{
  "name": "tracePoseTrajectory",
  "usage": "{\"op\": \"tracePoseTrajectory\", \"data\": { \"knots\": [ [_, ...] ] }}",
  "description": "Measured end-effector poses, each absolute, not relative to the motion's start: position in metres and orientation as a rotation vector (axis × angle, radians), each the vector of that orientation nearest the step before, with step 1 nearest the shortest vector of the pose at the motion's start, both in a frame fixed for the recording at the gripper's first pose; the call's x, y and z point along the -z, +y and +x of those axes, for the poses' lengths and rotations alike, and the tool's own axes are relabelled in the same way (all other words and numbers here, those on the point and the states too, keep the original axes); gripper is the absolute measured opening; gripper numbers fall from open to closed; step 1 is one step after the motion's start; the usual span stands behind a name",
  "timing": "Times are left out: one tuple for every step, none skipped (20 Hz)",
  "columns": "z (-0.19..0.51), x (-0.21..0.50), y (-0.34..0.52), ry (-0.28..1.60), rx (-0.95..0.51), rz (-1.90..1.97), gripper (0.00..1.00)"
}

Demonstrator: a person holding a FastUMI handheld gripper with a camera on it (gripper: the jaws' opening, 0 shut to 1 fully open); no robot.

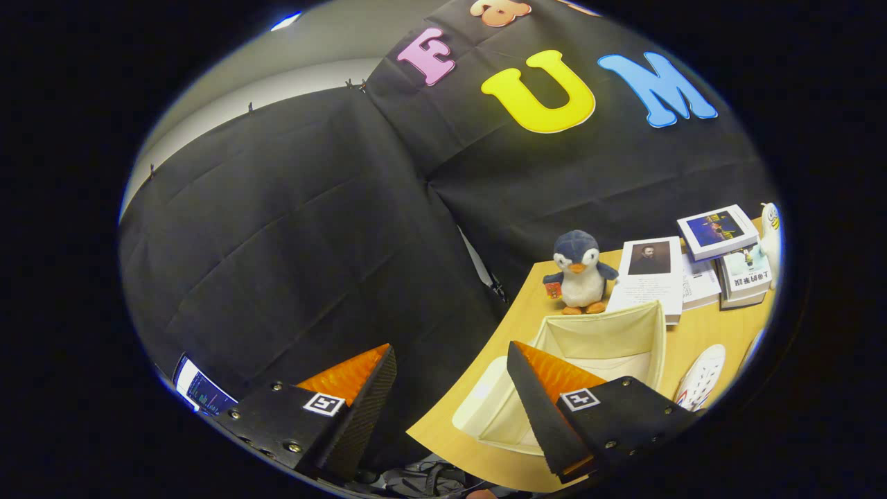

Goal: Open the storage box then place both shoes into the box .Put the left shoe in first, then the right shoe, with the right side of both shoes facing outward in a uniform manner.

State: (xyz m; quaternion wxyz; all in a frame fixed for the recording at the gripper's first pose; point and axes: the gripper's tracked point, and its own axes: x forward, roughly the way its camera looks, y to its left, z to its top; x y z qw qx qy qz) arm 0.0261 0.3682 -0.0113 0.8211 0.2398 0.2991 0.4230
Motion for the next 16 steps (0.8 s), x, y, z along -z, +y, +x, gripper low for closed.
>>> {"op": "tracePoseTrajectory", "data": {
  "knots": [
    [0.031,0.016,0.357,0.635,-0.878,0.491,0.97],
    [0.037,0.021,0.346,0.632,-0.856,0.47,0.97],
    [0.041,0.027,0.337,0.63,-0.834,0.453,0.97],
    [0.046,0.032,0.327,0.629,-0.812,0.443,0.97],
    [0.05,0.038,0.319,0.63,-0.793,0.435,0.97],
    [0.054,0.043,0.309,0.633,-0.773,0.431,0.97],
    [0.058,0.05,0.3,0.634,-0.754,0.424,0.97],
    [0.062,0.056,0.291,0.638,-0.734,0.418,0.97],
    [0.065,0.062,0.283,0.642,-0.716,0.413,0.97],
    [0.069,0.068,0.274,0.644,-0.695,0.409,0.97],
    [0.072,0.074,0.265,0.646,-0.676,0.406,0.97],
    [0.075,0.081,0.257,0.649,-0.658,0.402,0.97],
    [0.077,0.087,0.248,0.656,-0.639,0.396,0.97],
    [0.08,0.094,0.239,0.662,-0.619,0.394,0.97],
    [0.082,0.099,0.232,0.669,-0.602,0.396,0.98],
    [0.085,0.105,0.226,0.675,-0.583,0.397,0.97]
  ]
}}
